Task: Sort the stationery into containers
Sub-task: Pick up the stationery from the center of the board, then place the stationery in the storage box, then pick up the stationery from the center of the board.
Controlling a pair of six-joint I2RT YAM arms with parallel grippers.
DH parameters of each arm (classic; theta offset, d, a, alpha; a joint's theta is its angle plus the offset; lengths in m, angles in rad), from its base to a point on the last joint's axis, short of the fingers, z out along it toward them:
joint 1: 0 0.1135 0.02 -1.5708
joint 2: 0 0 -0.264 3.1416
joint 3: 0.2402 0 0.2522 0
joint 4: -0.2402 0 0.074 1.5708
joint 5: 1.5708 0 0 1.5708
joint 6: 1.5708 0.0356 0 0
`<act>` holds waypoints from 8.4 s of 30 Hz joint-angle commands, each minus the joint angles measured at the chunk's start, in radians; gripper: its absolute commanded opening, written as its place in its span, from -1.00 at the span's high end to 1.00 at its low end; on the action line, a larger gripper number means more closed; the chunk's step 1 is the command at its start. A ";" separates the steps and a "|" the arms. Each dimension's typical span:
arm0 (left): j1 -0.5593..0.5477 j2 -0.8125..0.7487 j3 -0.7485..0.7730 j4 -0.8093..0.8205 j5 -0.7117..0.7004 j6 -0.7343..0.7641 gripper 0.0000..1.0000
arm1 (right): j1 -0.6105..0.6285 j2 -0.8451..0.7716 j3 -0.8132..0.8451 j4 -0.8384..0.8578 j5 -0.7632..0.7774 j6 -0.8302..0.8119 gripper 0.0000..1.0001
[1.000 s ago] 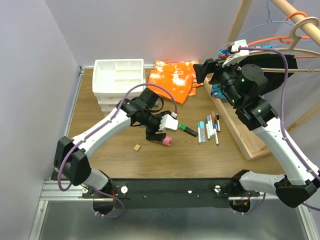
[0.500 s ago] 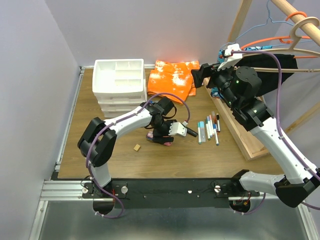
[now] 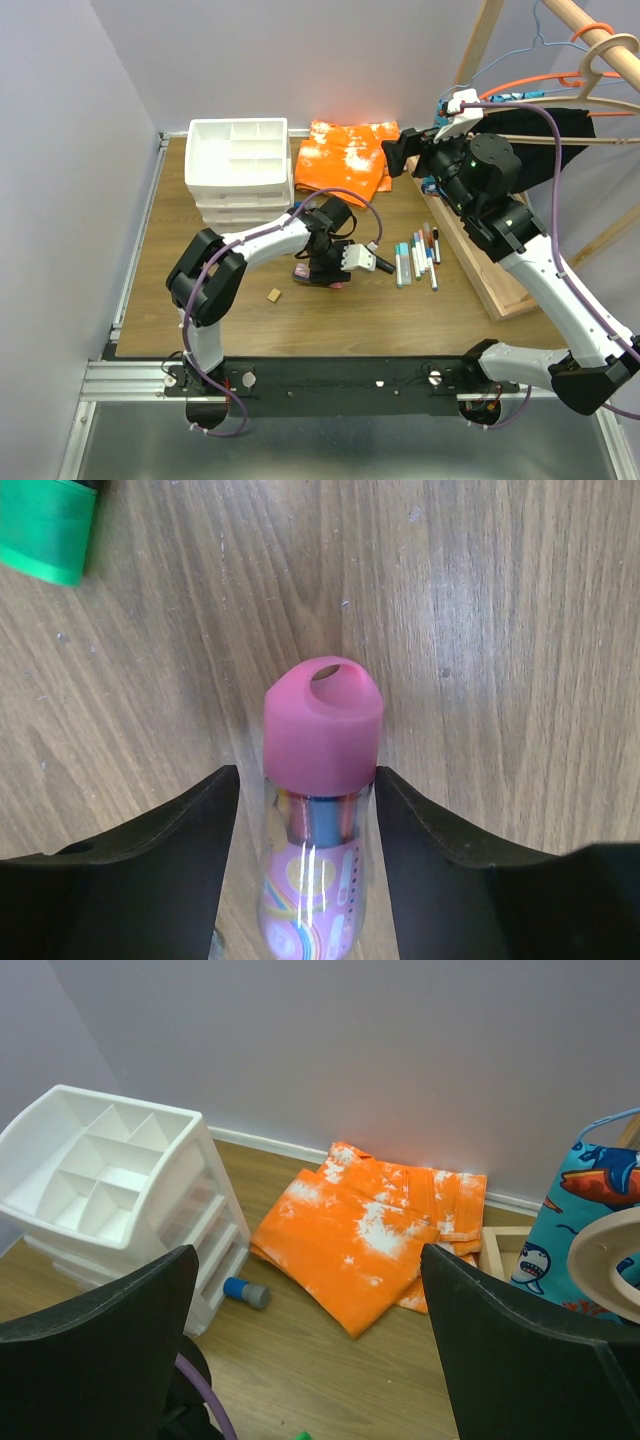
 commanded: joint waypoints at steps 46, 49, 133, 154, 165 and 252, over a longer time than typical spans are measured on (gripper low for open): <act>0.684 -0.523 0.122 0.819 0.169 -0.802 0.63 | -0.012 0.352 0.265 0.006 0.027 0.034 -0.95; 0.751 -0.530 0.051 0.939 0.108 -0.873 0.65 | -0.012 0.386 0.283 0.003 0.008 0.059 -0.95; 0.686 -0.988 -0.423 0.579 0.091 -0.931 -0.56 | 0.018 0.535 0.216 -0.037 0.180 0.126 -0.92; 0.434 -0.919 -0.632 0.486 -0.325 -1.080 -0.58 | 0.017 0.374 0.006 -0.101 0.191 0.243 -0.87; 0.290 -0.732 -0.669 0.637 -0.535 -1.206 -0.46 | 0.017 0.311 -0.105 -0.097 0.202 0.269 -0.81; 0.211 -0.634 -0.492 0.486 -0.571 -1.171 -0.07 | -0.062 0.144 -0.265 -0.098 0.160 0.277 -0.78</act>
